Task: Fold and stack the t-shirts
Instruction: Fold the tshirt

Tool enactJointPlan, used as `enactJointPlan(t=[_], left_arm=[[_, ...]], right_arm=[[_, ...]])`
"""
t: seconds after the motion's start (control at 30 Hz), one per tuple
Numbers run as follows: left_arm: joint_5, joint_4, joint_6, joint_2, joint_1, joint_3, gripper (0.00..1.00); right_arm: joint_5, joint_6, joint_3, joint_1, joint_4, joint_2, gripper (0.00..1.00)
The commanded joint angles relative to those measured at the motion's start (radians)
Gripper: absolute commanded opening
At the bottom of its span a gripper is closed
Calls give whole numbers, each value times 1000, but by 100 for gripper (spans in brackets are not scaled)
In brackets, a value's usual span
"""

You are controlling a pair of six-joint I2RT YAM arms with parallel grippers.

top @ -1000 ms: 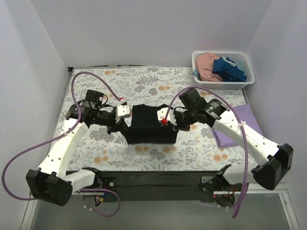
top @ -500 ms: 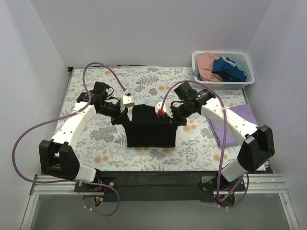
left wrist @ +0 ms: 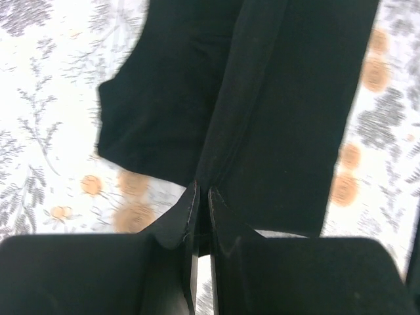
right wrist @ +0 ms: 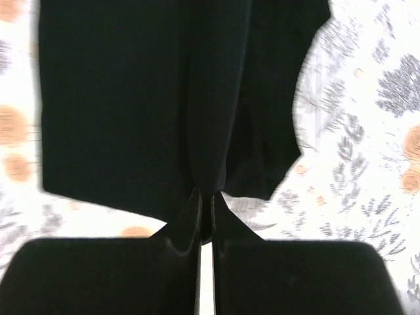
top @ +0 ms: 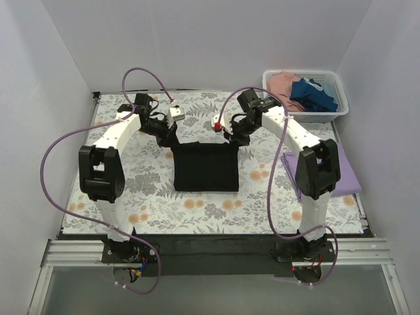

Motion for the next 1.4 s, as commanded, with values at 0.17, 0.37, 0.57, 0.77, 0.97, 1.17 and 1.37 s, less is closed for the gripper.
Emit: enactJointPlan(t=[0.17,0.37,0.57,0.77,0.97,1.17,1.37], left_arm=[[-61,298,-152,271,20,139,0],[-112,327,-178,396,17,156,0],[-127,343,-150,209,-48,-66,0],[-110,338,-187,14,-71,-264,0],[-77,274,-211,-114,-83,-257,0],[-81,283,-227,-75,-95,-209,0],[-130,350,-241,82,-94,-158,0]], right_arm=[[-44,-54,281,-84,-5,374,1],[-44,-8,274,-86,61,471,1],[-42,15,55,-75,156,334,1],[-82,65,-186,-40,207,122,1],[-101,124,-277,-32,200,-25,1],[-73,88,-291,-47,201,-50,1],[-56,87,-228,-83,199,92,1]])
